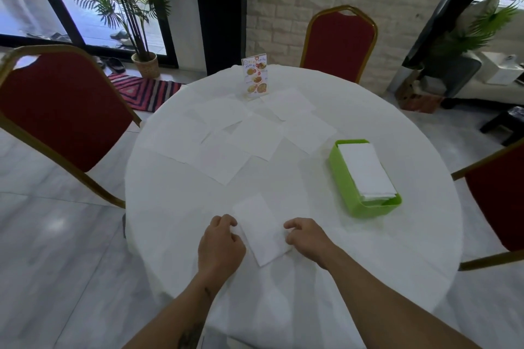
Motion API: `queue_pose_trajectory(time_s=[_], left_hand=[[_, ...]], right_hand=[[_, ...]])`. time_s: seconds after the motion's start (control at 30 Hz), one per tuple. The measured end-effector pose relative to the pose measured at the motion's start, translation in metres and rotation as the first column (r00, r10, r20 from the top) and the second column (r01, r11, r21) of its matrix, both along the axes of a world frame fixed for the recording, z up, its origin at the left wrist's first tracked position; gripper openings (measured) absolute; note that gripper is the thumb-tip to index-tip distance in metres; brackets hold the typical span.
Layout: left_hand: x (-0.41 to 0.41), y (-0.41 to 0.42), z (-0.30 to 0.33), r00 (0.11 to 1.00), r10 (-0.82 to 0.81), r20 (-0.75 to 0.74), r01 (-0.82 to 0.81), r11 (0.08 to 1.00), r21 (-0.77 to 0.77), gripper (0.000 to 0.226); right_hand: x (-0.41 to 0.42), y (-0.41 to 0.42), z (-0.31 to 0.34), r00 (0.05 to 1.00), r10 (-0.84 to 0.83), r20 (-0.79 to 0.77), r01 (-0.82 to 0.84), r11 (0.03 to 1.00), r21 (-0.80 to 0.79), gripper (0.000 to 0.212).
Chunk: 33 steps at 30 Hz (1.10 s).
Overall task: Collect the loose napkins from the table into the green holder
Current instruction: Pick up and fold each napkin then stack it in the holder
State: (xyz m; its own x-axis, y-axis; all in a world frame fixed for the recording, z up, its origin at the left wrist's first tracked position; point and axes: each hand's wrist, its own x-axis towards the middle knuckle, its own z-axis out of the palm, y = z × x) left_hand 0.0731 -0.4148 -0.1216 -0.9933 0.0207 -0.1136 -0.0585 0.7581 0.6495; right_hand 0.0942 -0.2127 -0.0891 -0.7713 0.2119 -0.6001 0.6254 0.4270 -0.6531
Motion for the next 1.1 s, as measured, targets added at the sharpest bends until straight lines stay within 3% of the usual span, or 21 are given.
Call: queue_pose_trajectory(time_s=[0.07,0.13,0.27,0.37,0.5,0.63,0.77,1.1], left_hand=[[0.001,-0.003,-0.002,0.999,-0.050,-0.005,0.050,0.999,0.003,0.040],[0.002,-0.004,-0.005,0.976,-0.219,0.010,0.219,0.971,-0.098,0.052],[0.010,-0.005,-0.009,0.914,-0.400,0.072,0.404,0.880,-0.249,0.062],[0.012,-0.008,-0.009,0.899,-0.434,0.056,0.432,0.860,-0.271,0.061],[0.017,-0.007,-0.004,0.889,-0.453,0.061,0.453,0.854,-0.256,0.058],[0.017,-0.004,-0.002,0.896,-0.441,0.048,0.442,0.875,-0.196,0.056],[0.013,0.005,0.002,0.924,-0.377,0.064,0.382,0.915,-0.130,0.058],[-0.024,0.097,0.041,0.936,-0.350,-0.029,0.351,0.936,0.032,0.054]], right_hand=[[-0.002,-0.004,-0.001,1.000,-0.008,-0.013,0.008,0.998,0.060,0.048],[-0.007,-0.010,-0.003,1.000,-0.010,0.005,0.009,0.997,0.081,0.051],[-0.020,-0.023,-0.002,0.992,-0.073,0.106,0.078,0.996,-0.041,0.042],[-0.025,-0.031,0.001,0.989,-0.088,0.123,0.100,0.990,-0.095,0.026],[-0.022,-0.037,-0.008,0.991,-0.127,0.032,0.128,0.991,-0.041,0.027],[-0.017,-0.032,-0.006,0.993,-0.052,-0.110,0.064,0.992,0.105,0.023],[-0.019,-0.022,0.008,0.984,0.000,-0.180,0.028,0.988,0.152,0.033],[-0.033,0.061,0.054,0.916,-0.096,-0.390,0.180,0.966,0.184,0.030]])
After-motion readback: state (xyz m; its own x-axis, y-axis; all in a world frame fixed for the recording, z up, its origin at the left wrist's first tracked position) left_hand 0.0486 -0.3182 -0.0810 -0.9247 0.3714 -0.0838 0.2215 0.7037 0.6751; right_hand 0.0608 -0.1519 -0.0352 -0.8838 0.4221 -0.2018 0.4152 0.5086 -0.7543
